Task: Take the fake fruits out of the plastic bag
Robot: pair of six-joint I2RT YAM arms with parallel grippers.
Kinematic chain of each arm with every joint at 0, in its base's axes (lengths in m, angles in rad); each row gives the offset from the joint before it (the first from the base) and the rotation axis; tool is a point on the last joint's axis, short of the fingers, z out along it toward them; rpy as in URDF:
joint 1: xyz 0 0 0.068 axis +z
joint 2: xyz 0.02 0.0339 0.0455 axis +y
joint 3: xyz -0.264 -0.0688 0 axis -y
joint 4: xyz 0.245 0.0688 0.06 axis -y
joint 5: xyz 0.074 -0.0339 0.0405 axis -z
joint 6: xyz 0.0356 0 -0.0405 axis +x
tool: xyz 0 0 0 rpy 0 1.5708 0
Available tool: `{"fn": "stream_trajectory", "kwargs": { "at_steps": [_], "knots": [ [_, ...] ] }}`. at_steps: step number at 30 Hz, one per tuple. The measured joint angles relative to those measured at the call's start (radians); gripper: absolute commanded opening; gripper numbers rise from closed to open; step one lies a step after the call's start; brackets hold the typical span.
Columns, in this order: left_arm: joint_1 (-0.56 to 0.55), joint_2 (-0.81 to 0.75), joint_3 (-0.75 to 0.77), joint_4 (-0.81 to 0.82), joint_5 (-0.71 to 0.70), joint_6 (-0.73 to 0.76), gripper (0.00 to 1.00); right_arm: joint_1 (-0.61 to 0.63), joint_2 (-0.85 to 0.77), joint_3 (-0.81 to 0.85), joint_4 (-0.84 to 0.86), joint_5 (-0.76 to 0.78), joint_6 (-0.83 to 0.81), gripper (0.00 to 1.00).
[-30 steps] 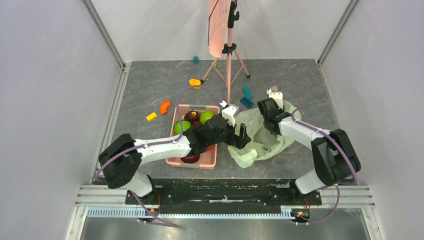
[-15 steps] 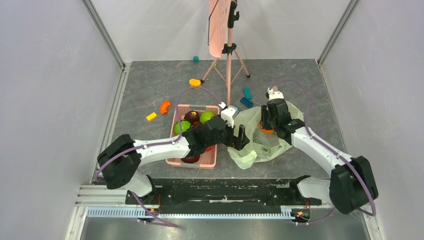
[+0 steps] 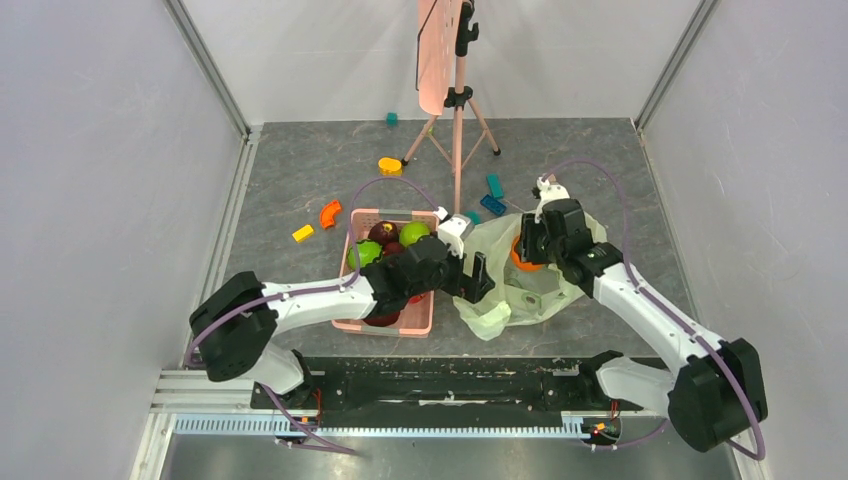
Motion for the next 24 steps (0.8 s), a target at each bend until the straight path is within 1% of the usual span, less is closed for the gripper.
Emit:
{"fn": "stream_trajectory", "kwargs": {
  "at_steps": [5,10,15,20,22,24],
  "knots": [
    [0.0,-0.049,-0.006,-0.019,-0.012,0.0,1.0,0.0,-0.071,0.037,-0.046,-0.04,0.0,0.32],
    [0.0,-0.142,-0.005,-0.068,-0.028,0.001,1.0,0.0,-0.133,0.12,-0.094,-0.091,0.0,0.33],
    [0.0,-0.286,0.008,-0.146,-0.065,0.006,1.0,0.0,-0.182,0.217,-0.15,-0.154,0.001,0.33],
    [0.0,-0.46,0.047,-0.246,-0.148,0.046,1.0,0.003,-0.196,0.278,-0.153,-0.257,0.01,0.33],
    [0.0,-0.528,0.068,-0.295,-0.195,0.065,1.0,0.017,-0.19,0.288,-0.146,-0.293,0.019,0.33],
    [0.0,-0.586,0.089,-0.35,-0.249,0.092,1.0,0.064,-0.171,0.298,-0.132,-0.306,0.028,0.33]
  ]
}}
